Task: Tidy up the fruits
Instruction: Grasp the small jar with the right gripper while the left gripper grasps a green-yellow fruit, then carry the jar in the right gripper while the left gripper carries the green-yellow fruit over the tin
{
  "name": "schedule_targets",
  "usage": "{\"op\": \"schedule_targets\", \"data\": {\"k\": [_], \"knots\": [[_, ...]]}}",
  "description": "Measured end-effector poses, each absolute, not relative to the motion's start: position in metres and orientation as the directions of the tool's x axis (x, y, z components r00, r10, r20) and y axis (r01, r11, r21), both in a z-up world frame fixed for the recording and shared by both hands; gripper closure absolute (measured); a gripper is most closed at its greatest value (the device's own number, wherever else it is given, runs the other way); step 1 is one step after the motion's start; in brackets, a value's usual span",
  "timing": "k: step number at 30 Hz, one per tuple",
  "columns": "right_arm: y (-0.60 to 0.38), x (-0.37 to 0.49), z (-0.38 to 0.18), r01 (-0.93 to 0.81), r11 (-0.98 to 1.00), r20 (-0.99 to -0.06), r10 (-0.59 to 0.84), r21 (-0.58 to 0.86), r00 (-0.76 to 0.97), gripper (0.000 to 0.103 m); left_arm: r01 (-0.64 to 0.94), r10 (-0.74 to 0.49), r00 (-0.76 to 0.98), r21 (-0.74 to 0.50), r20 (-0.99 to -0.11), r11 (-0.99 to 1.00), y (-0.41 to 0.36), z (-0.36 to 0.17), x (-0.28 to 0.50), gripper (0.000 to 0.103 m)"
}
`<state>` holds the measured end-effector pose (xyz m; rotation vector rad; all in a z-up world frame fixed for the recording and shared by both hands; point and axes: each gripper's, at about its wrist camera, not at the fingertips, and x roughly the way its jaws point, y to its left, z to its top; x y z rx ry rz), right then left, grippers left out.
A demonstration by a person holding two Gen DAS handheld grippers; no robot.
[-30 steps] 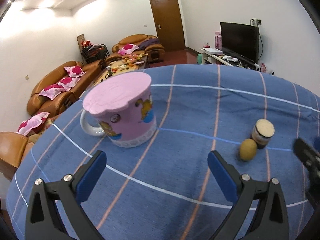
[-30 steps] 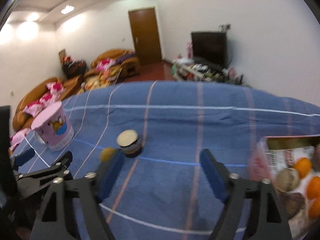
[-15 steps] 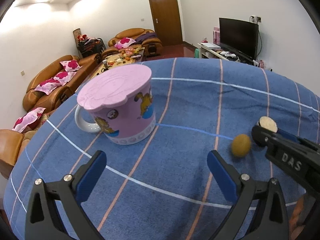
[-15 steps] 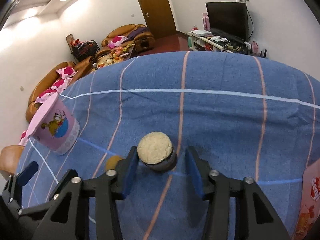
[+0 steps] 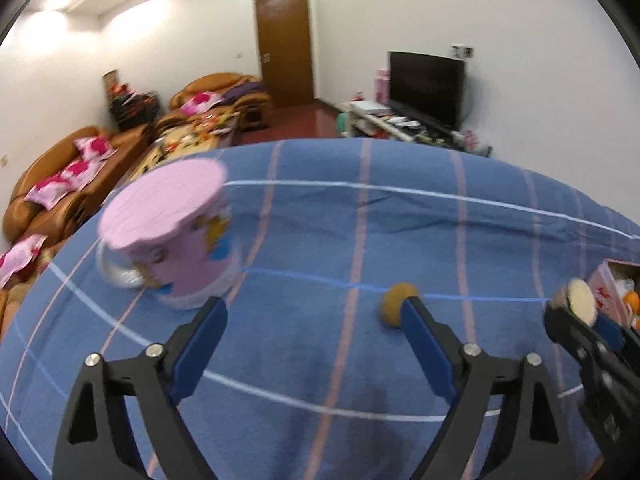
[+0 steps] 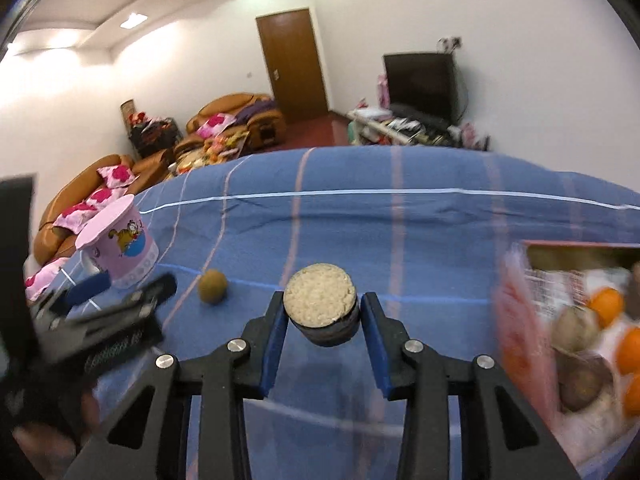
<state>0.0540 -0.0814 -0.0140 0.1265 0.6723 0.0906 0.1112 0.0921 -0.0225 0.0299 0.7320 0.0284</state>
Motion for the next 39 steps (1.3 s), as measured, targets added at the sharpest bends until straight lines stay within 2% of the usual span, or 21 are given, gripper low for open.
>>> {"op": "schedule_targets", "data": {"k": [6,10,12,16,18,23,29,39], "knots": [[-0.104,0.014,-0.004,-0.010,0.993,-0.557,0.073,0.114,0.827,0.064,0.076,-0.006,0.690,0.065,-0.724,0.995,0.055,-0.032,0.138,0.038],[-0.111,0.008,-0.004,-0.005,0.991,-0.550,0.080,0.137,0.831,0.064,0.065,-0.001,0.623,0.051,-0.782,0.997,0.048,-0.046,0.159,0.047],[-0.113,0.012,-0.007,-0.010,0.987,-0.565,0.100,0.159,0.819,0.064,0.065,-0.035,0.622,0.006,-0.782,0.998,0.053,-0.045,0.160,0.056],[-0.113,0.015,-0.011,-0.023,0.984,-0.574,0.124,0.179,0.809,0.064,0.071,-0.055,0.621,-0.014,-0.782,0.997,0.056,-0.044,0.157,0.063],[-0.109,0.018,-0.011,-0.024,0.985,-0.569,0.118,0.171,0.814,0.064,0.081,-0.063,0.622,-0.015,-0.780,0.997,0.055,-0.042,0.156,0.075],[-0.103,0.009,-0.007,-0.012,0.992,-0.532,0.079,0.129,0.843,0.064,0.042,-0.035,0.653,-0.010,-0.757,0.999,0.059,-0.037,0.142,0.075],[-0.088,-0.009,0.005,0.039,0.998,-0.400,-0.057,-0.052,0.915,0.064,-0.049,0.069,0.783,0.050,-0.618,0.998,0.062,-0.015,0.105,0.075],[-0.085,-0.015,0.007,0.042,0.997,-0.391,-0.065,-0.066,0.918,0.063,-0.085,0.113,0.850,0.079,-0.514,0.993,0.063,-0.002,0.051,0.075]]}}
